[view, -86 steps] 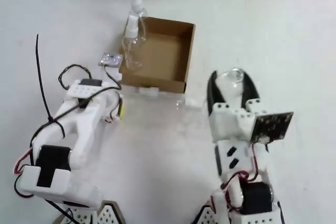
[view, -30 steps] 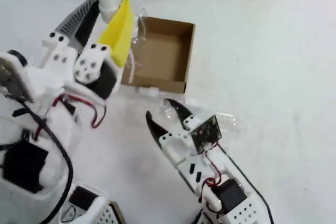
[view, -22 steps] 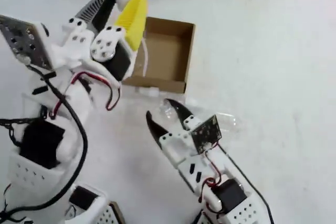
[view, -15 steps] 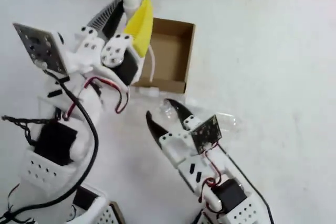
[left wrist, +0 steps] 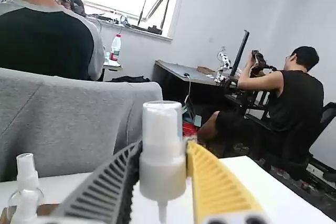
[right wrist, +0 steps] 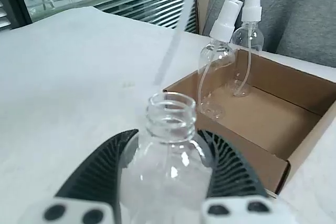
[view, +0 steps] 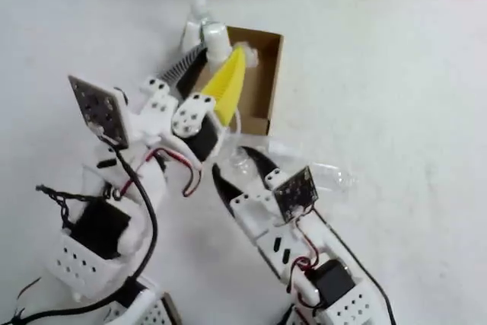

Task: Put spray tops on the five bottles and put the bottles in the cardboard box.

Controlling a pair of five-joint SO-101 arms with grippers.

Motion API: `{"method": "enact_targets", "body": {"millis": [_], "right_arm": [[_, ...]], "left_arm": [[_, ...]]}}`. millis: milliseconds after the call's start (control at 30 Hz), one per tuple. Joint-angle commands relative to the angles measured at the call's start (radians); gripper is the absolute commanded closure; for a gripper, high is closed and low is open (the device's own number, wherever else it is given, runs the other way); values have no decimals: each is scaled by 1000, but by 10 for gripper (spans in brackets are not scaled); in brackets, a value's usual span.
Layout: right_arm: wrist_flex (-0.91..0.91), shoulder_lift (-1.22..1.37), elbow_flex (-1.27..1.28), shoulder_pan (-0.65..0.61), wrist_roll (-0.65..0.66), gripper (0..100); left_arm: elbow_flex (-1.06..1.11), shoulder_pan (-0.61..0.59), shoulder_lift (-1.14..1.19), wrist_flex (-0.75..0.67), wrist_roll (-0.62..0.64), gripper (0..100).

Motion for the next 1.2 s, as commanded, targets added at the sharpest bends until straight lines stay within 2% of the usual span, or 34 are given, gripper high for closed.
{"method": "enact_targets", "body": {"millis": [0,167,500,1033,1167], "right_arm": [[-7,-10,-11,-4,-8,983],[-7,-10,-11,-4,-8,983],[-7,-10,-11,-4,-8,983],[-4,-10,-11,-2,-8,983],[-7,-10,-11,31,-8,983]], "left_arm": [[49,18,-41,-74,8,958],[120,21,-41,-132,8,958],[195,48,-42,-107,2,958],[224,61,-42,146,-2,958],[224,61,-42,195,-3,958]]}}
